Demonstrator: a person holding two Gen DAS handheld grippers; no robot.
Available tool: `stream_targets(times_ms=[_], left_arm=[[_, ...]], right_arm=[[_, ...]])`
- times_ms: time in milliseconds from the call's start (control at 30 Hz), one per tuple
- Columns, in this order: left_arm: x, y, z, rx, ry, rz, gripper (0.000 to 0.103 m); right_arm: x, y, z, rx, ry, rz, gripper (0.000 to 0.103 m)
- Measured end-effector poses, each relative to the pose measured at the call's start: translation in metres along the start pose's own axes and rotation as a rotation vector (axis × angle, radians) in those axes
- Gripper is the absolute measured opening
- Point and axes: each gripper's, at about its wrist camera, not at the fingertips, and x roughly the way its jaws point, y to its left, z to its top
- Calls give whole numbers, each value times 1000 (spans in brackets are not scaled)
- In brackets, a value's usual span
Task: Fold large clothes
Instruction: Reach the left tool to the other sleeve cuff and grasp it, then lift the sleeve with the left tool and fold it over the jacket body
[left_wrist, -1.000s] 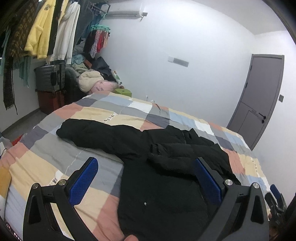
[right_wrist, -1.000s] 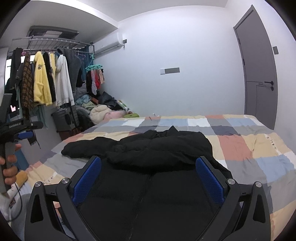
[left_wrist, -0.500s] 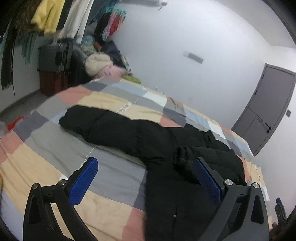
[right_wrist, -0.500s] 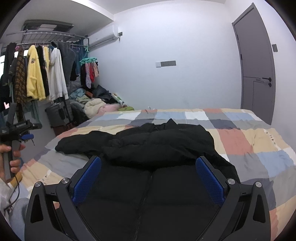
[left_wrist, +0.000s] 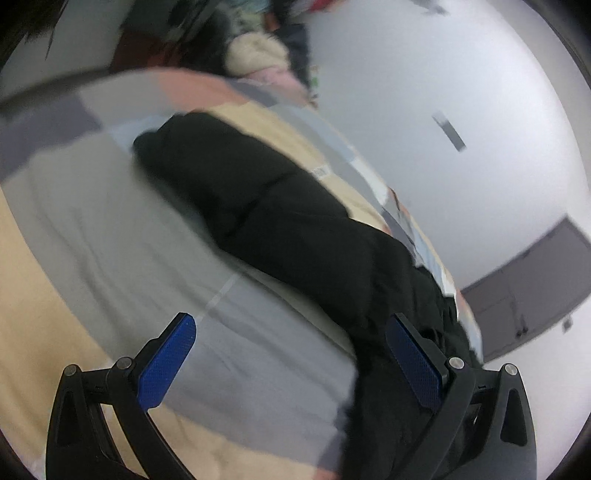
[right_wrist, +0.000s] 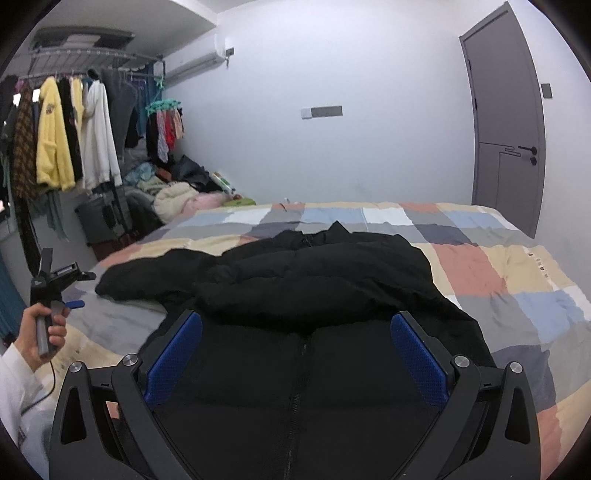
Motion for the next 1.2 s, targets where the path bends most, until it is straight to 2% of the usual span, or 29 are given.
stream_targets(times_ms=[233, 367, 633, 733, 833, 900, 933, 1000, 1067, 1200], left_arm=[[41, 63, 53, -151, -29, -39, 102], [61, 87, 79, -207, -49, -63, 102], [97, 100, 115, -243, -95, -87, 101], [106, 96, 126, -236, -103, -82, 95], [116, 93, 130, -232, -88, -77, 84], [119, 87, 128, -207, -71, -56, 68], [120, 84, 129, -192, -62, -56, 64], [119, 79, 130, -175, -47, -62, 40], [115, 74, 129, -181, -34, -64, 28], [97, 57, 128, -149, -42, -16, 14]], right_arm=[[27, 8, 5, 16, 42, -30, 103], [38, 13, 6, 24, 61, -46, 103], [53, 14, 7, 33, 93, -95, 103], [59, 12, 8, 44, 108, -103, 103], [61, 10, 8, 45, 116, -111, 103], [60, 9, 7, 52, 121, -109, 103], [60, 8, 7, 56, 122, -107, 103], [59, 6, 7, 54, 120, -108, 103], [59, 6, 6, 46, 123, -114, 103], [59, 3, 6, 43, 128, -110, 103]])
